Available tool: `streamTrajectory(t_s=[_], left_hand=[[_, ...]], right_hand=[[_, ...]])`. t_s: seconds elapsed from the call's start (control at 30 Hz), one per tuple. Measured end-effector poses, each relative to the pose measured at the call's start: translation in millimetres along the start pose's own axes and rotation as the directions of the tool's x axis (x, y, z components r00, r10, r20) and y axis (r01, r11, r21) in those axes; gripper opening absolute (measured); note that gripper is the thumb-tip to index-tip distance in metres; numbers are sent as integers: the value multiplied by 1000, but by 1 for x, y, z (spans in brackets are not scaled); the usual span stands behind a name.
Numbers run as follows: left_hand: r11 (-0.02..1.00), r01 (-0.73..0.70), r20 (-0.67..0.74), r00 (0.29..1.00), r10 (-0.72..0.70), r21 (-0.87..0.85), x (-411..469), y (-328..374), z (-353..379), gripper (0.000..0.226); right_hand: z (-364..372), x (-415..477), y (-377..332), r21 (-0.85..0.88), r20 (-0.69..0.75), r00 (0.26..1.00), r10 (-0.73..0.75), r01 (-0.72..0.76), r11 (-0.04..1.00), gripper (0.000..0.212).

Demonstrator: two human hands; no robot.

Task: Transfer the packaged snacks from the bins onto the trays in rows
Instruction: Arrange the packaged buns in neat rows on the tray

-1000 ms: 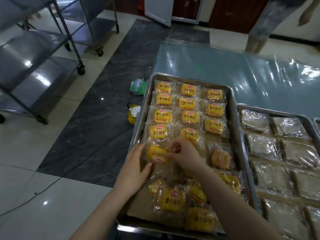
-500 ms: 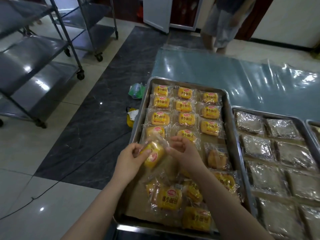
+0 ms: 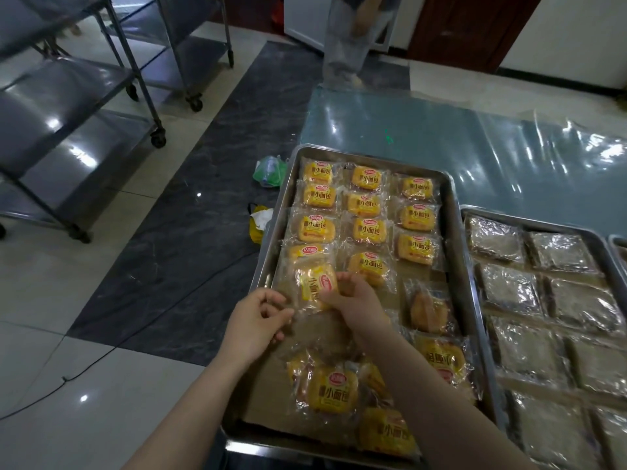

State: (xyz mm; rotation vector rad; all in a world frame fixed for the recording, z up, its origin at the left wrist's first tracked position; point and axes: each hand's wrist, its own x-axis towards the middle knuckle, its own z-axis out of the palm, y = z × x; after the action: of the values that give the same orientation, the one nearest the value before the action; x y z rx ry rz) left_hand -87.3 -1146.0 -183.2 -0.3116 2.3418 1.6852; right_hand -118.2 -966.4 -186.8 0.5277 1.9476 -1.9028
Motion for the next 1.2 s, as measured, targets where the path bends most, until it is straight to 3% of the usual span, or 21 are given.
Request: streamTrajectory(t_s=[0.07, 0.13, 0.23, 0.33, 0.43, 0.53, 0.67, 0.83, 1.0, 1.1, 1.2], left_hand=[[998, -19, -6, 1000, 19, 55, 0, -3, -1, 16], [991, -59, -46, 997, 65, 124, 1, -5, 2, 20], [934, -187, -101, 969, 227, 303, 3, -7, 8, 25], [744, -388, 76, 906, 417, 544, 11, -9, 14, 38], [580, -472, 307, 879, 364, 664, 20, -16, 23, 65], [520, -450, 350, 893, 284, 726, 24, -28, 27, 75], [524, -451, 367, 893, 261, 723, 24, -34, 29, 72], [507, -446, 359, 895, 264, 738, 28, -31, 31, 65], [542, -398, 259, 913, 315, 740, 32, -14, 45, 61], [545, -384, 231, 915, 330, 745, 44, 3, 71, 64], [516, -397, 292, 916, 275, 759, 61, 18, 100, 68]], right_hand=[[-9, 8, -3, -217, -34, 998, -61, 52, 975, 34], [-15, 15, -7, -431, 39, 995, -87, 95, 898, 40], [-12, 23, -11, -579, 160, 984, -84, 162, 799, 49], [-2, 31, -10, -628, 127, 978, -163, 207, 750, 48], [4, 33, -4, -682, 78, 966, -246, 232, 694, 47], [-6, 26, -1, -690, 8, 943, -333, 246, 681, 42], [-52, 6, 1, -725, -97, 907, -409, 217, 653, 29], [-126, -15, 6, -705, -313, 856, -412, 81, 704, 18], [-156, -18, 13, -696, -394, 862, -320, -53, 716, 24], [-147, -10, 11, -750, -325, 907, -268, -74, 658, 27], [-139, -6, 12, -885, -214, 954, -210, -98, 455, 41]])
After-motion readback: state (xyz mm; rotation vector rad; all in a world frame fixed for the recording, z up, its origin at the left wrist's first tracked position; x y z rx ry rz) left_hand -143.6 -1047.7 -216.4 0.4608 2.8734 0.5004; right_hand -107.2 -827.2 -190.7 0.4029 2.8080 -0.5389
